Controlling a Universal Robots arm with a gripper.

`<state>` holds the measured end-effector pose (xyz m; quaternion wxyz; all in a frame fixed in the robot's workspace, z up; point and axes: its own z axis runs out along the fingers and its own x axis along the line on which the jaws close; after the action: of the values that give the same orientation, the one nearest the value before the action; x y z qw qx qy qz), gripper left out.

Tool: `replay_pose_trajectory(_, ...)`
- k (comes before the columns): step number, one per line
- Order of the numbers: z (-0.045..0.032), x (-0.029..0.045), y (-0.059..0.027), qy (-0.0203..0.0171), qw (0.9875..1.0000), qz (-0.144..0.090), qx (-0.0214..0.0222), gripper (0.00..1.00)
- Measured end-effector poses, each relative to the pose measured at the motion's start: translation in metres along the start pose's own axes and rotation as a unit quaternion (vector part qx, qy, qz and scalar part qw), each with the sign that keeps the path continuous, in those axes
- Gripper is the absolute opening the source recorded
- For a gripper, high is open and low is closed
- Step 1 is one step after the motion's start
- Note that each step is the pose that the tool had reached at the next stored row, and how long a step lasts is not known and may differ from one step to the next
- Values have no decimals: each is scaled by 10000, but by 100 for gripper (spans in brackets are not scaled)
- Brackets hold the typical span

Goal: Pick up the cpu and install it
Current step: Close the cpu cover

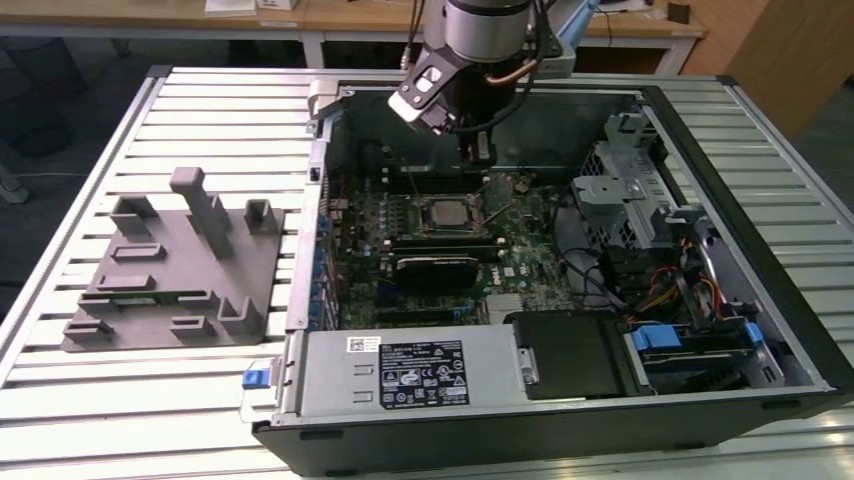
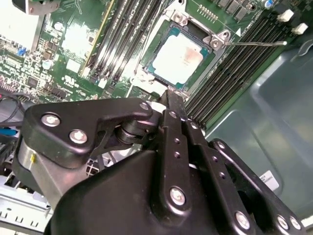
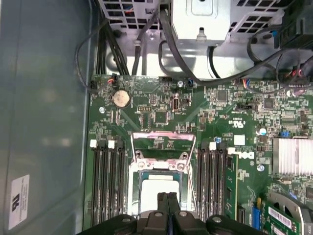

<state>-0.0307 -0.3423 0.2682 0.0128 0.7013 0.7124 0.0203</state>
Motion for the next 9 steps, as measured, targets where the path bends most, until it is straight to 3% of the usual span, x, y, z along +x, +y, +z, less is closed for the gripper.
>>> replay_pose_trajectory(4, -64, 1, 3, 1, 10000, 0, 0, 11)
replay_pose_trajectory(9, -65, 0, 3, 0, 10000, -1, 0, 11)
